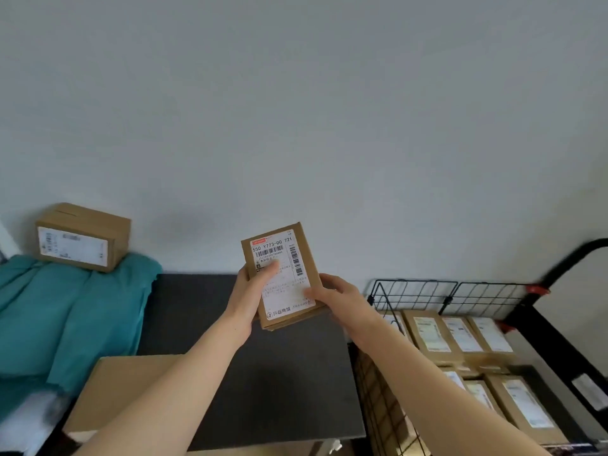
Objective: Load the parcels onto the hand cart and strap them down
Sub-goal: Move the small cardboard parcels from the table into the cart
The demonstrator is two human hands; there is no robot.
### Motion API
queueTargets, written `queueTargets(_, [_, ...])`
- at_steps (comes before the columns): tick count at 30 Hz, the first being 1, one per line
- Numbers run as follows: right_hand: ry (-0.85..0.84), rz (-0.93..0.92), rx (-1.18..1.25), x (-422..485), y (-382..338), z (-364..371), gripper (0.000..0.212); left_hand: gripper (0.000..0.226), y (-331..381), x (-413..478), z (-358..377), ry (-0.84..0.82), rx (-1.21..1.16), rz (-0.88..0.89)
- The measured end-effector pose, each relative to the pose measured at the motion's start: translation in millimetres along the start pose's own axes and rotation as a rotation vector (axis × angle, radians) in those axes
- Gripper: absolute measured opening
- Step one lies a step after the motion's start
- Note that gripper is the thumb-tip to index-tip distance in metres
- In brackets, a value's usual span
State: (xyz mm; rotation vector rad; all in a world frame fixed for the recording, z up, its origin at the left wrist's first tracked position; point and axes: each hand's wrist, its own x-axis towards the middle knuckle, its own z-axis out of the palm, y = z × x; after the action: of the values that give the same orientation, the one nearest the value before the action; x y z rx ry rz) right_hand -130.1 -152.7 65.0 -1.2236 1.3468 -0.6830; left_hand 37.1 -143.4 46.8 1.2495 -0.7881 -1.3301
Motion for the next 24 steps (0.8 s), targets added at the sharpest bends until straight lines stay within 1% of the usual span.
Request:
queueTargets(3, [0.072,0.02,-0.003,-21,31,-63,0.062,0.043,-26,-9,67,-0.057,0.036,-0.036])
queueTargets(6, [0.128,0.039,0.011,-40,59,-117,0.058,0.033,-50,-18,128,-0.102,0.073,-0.05])
queueTargets(7, [0.139,0.046,0.015,-45,67,-133,0.055,0.034,-58,-19,146,-0.124,0.091,-0.053])
queueTargets(9, [0.17,0.059,0.031,-53,82,-167,0.051,0.045,-74,-20,183,-0.172,0.129,-0.082])
queueTargets(11, [0.198,0.079,0.062,-58,95,-196,0.045,0.046,-88,-19,214,-0.213,0.171,-0.112])
queueTargets(12, [0.215,0.087,0.079,-59,100,-209,0.043,0.041,-93,-17,228,-0.236,0.19,-0.127])
queueTargets(15, [0.281,0.115,0.11,-51,116,-244,0.045,0.017,-108,-2,268,-0.315,0.264,-0.153])
queueTargets(16, [0.302,0.124,0.115,-47,120,-254,0.045,0.014,-113,6,277,-0.342,0.276,-0.158])
queueTargets(18, [0.36,0.16,0.14,-37,128,-278,0.048,0.017,-124,24,301,-0.405,0.295,-0.192])
queueTargets(22, [0.442,0.266,0.146,-20,141,-326,0.048,0.042,-149,58,353,-0.5,0.331,-0.322])
queueTargets(24, [0.479,0.313,0.129,-9,151,-352,0.051,0.041,-163,70,378,-0.531,0.345,-0.359])
